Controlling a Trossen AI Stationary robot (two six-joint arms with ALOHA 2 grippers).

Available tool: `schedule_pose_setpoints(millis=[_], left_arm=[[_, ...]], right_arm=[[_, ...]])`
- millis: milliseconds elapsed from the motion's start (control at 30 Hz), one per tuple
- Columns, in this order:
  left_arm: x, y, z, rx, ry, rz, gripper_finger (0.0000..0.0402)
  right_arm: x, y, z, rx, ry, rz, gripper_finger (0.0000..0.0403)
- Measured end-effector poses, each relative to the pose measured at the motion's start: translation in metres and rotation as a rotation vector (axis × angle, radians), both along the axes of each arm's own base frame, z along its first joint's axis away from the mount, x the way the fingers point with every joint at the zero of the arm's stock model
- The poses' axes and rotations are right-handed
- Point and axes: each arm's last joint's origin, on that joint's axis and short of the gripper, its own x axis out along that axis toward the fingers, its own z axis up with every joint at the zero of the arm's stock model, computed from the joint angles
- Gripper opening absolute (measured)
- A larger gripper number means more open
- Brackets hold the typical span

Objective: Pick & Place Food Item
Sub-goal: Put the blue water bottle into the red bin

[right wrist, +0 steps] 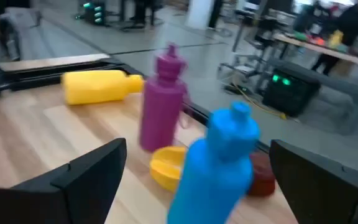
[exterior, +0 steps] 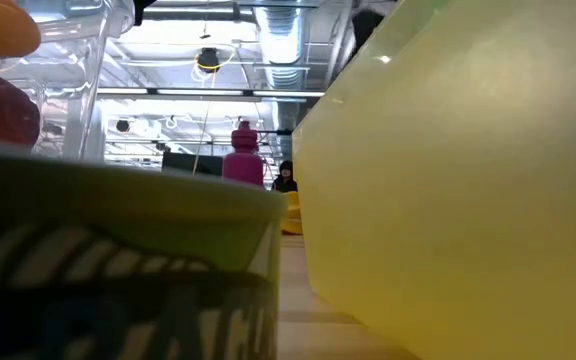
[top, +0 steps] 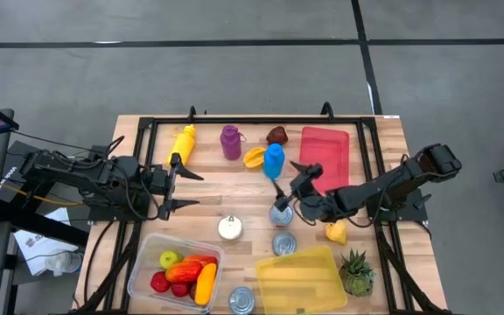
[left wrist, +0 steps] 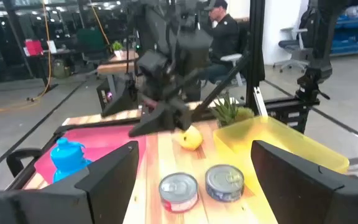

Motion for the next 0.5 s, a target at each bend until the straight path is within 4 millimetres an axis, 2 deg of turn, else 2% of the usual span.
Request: schedule_pose_setpoints(millis=[67,233,367,500], left_arm=[[0.003,-0.001,-0.002,-0.005,-0.029,0.000,0.0302],[0.010,-0.001,-0.022,0.017,-0.120,0.006,0.0302],[0.013,0.003,-0.032,0.037,-0.162,0.031,0.0302],[0.014,0.007,-0.033,0.037,-0.160,0.057,0.0302]], right_arm=[[-0.006,-0.007,-0.013,0.030,-0.038,-0.040,0.0379],[-0.021,-0.019,-0.043,0.033,-0.126,-0.085,0.0379],[-0.023,-0.031,-0.054,0.012,-0.172,-0.071,0.0379],[-0.015,-0.046,-0.062,0.003,-0.202,-0.038,0.0379]])
